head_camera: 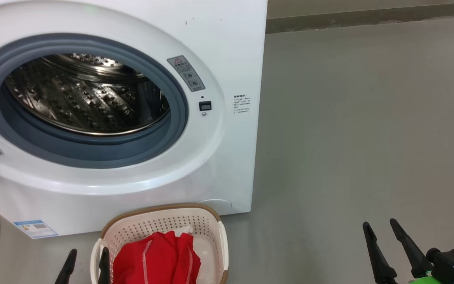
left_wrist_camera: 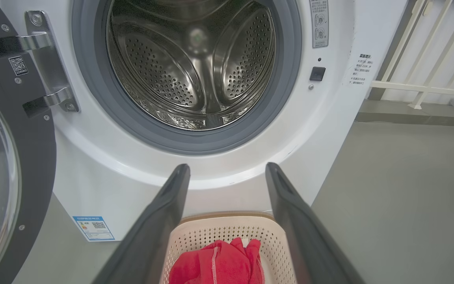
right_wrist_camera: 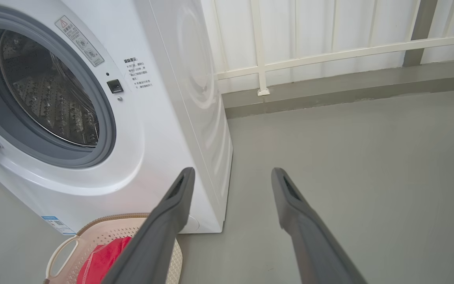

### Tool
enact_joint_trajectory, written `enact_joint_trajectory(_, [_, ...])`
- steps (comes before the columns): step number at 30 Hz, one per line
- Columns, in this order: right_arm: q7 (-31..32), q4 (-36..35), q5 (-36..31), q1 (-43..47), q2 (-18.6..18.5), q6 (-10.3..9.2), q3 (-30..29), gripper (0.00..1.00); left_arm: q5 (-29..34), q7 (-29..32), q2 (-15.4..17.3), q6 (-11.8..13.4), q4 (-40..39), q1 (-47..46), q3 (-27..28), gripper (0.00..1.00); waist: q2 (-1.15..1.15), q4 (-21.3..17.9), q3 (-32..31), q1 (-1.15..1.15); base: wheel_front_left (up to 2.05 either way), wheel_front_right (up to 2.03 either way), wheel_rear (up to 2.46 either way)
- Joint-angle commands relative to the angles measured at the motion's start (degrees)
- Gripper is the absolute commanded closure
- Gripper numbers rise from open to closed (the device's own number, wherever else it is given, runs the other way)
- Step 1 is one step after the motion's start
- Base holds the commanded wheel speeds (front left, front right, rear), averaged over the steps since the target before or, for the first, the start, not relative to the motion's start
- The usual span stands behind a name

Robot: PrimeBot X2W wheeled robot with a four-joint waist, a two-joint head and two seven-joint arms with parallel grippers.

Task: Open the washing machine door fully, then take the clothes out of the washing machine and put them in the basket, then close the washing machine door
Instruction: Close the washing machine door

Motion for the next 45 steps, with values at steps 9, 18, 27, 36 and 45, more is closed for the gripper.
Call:
enact_joint_trajectory(9, [-0.4, -1.3, -0.1, -1.0, -1.1, 0.42, 1.3, 0.0, -0.3, -0.7, 0.2, -0.3, -1.8, -1.0, 1.4, 0.0, 0.0, 0.4, 0.0, 0.0, -1.17, 1.17, 0.0])
enact_joint_trajectory(18, [-0.4, -1.2, -0.1, -1.0, -1.0, 0.42, 1.6, 0.0, -0.9, -0.7, 0.2, -0.3, -2.2, -0.8, 0.7, 0.0, 0.0, 0.5, 0.1, 0.0, -0.94, 0.93, 0.01])
enact_joint_trajectory(27, [-0.4, -1.1, -0.1, -1.1, -1.0, 0.42, 1.7, 0.0, -1.3, -0.7, 0.2, -0.3, -1.9, -1.2, 0.3, 0.0, 0.0, 0.6, 0.3, 0.0, -0.02, 0.02, 0.0])
enact_joint_trajectory(36, [-0.4, -1.2, -0.1, -1.3, -1.0, 0.42, 2.0, 0.0, -2.0, -0.7, 0.2, -0.3, -0.2, -1.9, 0.9, 0.0, 0.0, 2.5, 0.2, 0.0, 0.0, 0.0, 0.0])
enact_joint_trajectory(45, [-0.4, -0.5, 0.2, -1.4, -1.3, 0.42, 4.5, 0.0, -2.3, -0.7, 0.2, 2.6, 1.0, -1.1, 0.2, 0.0, 0.0, 9.6, -1.2, 0.0, 0.0, 0.0, 0.0])
